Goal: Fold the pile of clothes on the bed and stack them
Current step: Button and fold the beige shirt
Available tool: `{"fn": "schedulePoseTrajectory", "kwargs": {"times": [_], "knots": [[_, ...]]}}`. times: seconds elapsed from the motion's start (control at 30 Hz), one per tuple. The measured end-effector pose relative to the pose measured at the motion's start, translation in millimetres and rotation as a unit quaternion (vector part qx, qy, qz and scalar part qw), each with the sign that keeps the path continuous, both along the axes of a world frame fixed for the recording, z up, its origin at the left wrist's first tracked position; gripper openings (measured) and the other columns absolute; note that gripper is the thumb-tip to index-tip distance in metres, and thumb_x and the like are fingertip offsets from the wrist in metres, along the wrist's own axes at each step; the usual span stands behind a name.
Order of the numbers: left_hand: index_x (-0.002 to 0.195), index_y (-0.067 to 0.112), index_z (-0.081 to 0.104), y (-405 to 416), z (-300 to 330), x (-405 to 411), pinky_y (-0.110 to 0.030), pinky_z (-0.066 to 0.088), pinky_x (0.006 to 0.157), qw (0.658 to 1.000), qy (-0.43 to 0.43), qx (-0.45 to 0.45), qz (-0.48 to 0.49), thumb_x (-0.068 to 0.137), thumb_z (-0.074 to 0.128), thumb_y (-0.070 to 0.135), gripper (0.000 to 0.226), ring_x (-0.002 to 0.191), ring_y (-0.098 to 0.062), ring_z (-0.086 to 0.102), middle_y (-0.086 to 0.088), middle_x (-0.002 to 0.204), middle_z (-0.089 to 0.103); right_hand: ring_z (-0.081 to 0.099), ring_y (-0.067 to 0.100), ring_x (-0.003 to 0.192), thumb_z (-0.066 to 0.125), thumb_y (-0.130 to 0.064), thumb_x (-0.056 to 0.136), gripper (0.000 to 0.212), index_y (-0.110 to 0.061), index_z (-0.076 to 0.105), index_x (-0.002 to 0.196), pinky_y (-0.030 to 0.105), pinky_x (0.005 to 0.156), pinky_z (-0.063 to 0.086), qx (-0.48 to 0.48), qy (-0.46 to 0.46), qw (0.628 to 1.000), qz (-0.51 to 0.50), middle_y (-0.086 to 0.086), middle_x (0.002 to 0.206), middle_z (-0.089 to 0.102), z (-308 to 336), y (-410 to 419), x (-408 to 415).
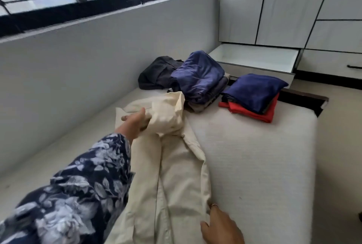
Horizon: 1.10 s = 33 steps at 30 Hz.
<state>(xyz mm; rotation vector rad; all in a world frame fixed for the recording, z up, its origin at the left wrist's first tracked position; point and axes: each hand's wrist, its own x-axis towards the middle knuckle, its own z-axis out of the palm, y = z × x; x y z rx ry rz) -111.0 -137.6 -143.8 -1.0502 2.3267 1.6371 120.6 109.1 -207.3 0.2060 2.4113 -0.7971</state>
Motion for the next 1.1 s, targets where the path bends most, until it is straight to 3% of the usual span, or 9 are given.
{"fn": "schedulePoseTrajectory", "kwargs": {"times": [0.1,0.23,0.4,0.7,0.77,0.87,0.93,1.03,1.1], "knots": [[0.152,0.022,0.01,-8.7,-42.4,19.1,-0.056,0.014,0.114,0.974,-0.073,-0.199,-0.078,0.07,0.025,0.09,0.107,0.143,-0.041,0.012,-0.015,0.158,0.01,0.047,0.018,0.129,0.044,-0.05,0.092,0.055,-0.03,0.03,0.141,0.03,0.105,0.038,0.014,-0.005,1.0,0.005,-0.001,0.143,0.043,-5.6,-1.5,-3.7],[0.148,0.033,0.018,10.6,-64.6,29.6,-0.06,0.023,0.106,0.865,-0.041,-0.423,-0.267,0.07,0.037,0.087,0.097,0.139,-0.038,0.025,-0.006,0.156,0.015,0.049,0.018,0.127,0.045,-0.053,0.091,0.053,-0.032,0.034,0.138,0.029,0.103,0.039,0.02,0.016,1.0,-0.01,-0.004,0.141,0.046,-10.4,-2.4,-6.2],[0.131,0.023,0.042,12.0,-84.5,22.8,-0.054,0.047,0.085,0.797,-0.015,-0.519,-0.308,0.094,0.042,0.032,0.038,0.111,-0.039,0.053,-0.014,0.127,0.052,0.05,0.016,0.126,0.045,-0.052,0.091,0.05,-0.031,0.036,0.136,0.03,0.101,0.04,0.01,0.052,0.998,-0.016,-0.011,0.14,0.048,-17.2,-0.1,-6.6],[0.12,-0.005,0.054,-51.3,4.8,-12.0,-0.042,0.045,0.094,0.971,0.177,-0.159,0.001,0.1,0.043,0.026,0.039,0.114,-0.034,0.056,-0.022,0.121,0.058,0.052,0.019,0.123,0.035,-0.047,0.097,0.053,-0.031,0.02,0.145,0.03,0.095,0.041,0.059,0.056,0.996,0.032,-0.004,0.137,0.051,48.4,-17.6,10.8],[0.128,-0.001,0.048,-66.1,39.3,-13.7,-0.039,0.047,0.092,0.968,0.233,0.009,0.093,0.1,0.043,0.031,0.042,0.112,-0.025,0.056,-0.013,0.121,0.057,0.057,0.022,0.114,0.035,-0.051,0.095,0.049,-0.045,0.018,0.141,0.033,0.094,0.041,0.02,0.104,0.994,0.016,0.001,0.127,0.058,6.5,-36.7,19.5],[0.135,0.011,0.045,-94.5,89.2,-14.3,-0.033,0.052,0.079,0.931,0.281,0.194,0.13,0.101,0.038,0.037,0.043,0.117,-0.022,0.057,-0.007,0.13,0.057,0.067,0.026,0.07,0.022,-0.084,0.073,0.062,-0.054,0.043,0.123,0.042,0.08,0.046,-0.043,0.081,0.994,0.058,0.015,0.061,0.059,-94.8,-55.4,30.2],[0.139,0.014,0.044,-117.5,116.8,-10.8,-0.032,0.054,0.075,0.913,0.313,0.224,0.136,0.103,0.032,0.035,0.044,0.122,-0.021,0.055,-0.007,0.137,0.053,0.053,0.015,0.034,0.036,-0.051,0.075,0.039,-0.043,0.069,0.095,0.025,0.046,0.031,0.011,0.178,0.979,0.102,0.004,0.047,0.05,-89.6,-73.7,39.5],[0.137,0.019,0.045,-155.1,147.4,-4.8,-0.038,0.058,0.069,0.891,0.355,0.242,0.144,0.102,0.025,0.034,0.044,0.108,-0.018,0.062,-0.004,0.131,0.059,0.027,0.009,0.017,0.041,-0.03,0.064,0.034,-0.035,0.075,0.067,0.019,0.045,0.012,0.073,0.328,0.929,0.158,-0.006,0.04,0.041,45.2,-91.0,65.5],[0.132,0.019,0.05,-175.8,157.6,5.1,-0.04,0.057,0.068,0.889,0.359,0.242,0.149,0.101,0.022,0.035,0.044,0.096,-0.018,0.066,-0.003,0.117,0.065,0.03,0.009,0.02,0.044,-0.034,0.065,0.029,-0.039,0.073,0.064,0.019,0.042,0.013,0.074,0.285,0.942,0.158,-0.007,0.042,0.04,23.9,-98.7,68.0]]}}
